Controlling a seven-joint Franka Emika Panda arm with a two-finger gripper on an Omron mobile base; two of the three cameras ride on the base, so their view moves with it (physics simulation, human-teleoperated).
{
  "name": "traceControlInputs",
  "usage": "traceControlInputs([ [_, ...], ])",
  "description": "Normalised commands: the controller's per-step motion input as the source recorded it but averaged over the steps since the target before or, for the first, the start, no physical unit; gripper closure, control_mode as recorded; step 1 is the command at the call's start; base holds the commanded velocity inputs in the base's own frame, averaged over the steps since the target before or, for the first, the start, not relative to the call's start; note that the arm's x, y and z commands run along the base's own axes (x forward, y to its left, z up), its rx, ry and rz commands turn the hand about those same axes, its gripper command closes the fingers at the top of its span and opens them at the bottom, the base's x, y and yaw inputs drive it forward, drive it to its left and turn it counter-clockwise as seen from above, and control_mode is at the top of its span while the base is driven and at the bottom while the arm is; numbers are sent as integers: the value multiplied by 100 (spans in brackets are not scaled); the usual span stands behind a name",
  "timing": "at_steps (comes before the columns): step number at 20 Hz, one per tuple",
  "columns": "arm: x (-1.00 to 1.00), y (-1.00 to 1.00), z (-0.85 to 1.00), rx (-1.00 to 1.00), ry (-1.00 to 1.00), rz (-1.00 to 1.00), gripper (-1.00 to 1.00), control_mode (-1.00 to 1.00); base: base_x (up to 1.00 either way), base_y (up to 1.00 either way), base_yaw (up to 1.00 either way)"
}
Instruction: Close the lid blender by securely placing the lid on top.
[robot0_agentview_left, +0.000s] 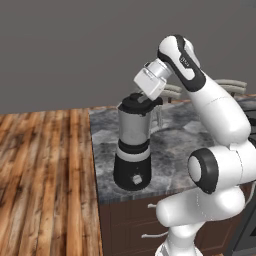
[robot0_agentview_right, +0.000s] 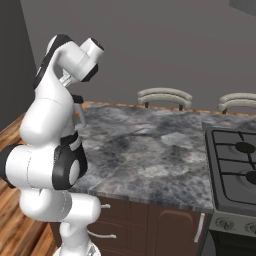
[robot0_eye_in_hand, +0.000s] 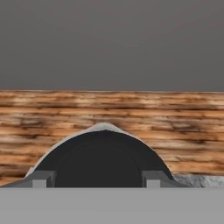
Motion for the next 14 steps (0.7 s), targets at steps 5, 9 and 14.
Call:
traceControlInputs([
  [5,0,24,-1,0,0,0,100,-100,0,0,0],
  [9,0,31,0,1,0,0,100,-100,0,0,0],
  [14,0,12,-4,1,0,0,100,-100,0,0,0],
])
